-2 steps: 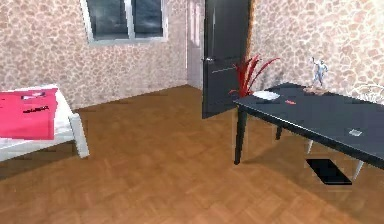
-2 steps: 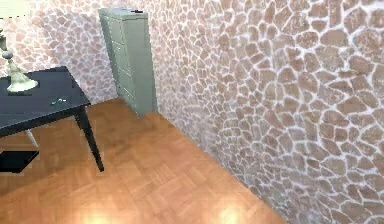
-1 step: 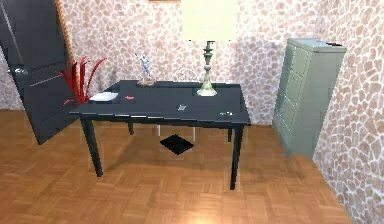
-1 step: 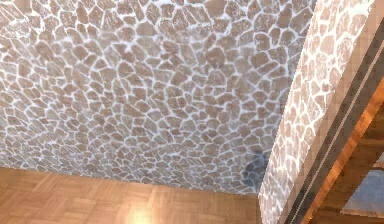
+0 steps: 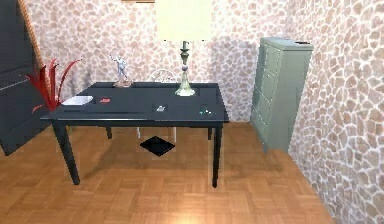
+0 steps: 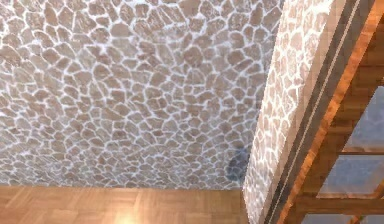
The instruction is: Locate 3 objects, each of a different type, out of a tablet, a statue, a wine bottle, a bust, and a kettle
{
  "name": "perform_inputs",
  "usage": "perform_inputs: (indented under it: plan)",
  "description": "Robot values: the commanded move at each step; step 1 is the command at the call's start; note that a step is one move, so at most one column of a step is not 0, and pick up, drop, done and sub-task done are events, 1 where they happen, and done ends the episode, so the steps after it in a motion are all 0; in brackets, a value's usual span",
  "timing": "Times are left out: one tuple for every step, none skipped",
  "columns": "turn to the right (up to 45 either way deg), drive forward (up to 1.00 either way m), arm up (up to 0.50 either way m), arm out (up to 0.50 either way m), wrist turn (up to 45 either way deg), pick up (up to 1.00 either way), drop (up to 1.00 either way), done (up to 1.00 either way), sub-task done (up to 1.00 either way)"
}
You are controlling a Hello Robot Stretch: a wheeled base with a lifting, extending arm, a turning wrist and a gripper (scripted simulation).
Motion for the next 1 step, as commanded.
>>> perform_inputs:
  plan:
    - [0.0, 0.1, 0.0, 0.0, 0.0, 0.0, 0.0, 0.0, 0.0]
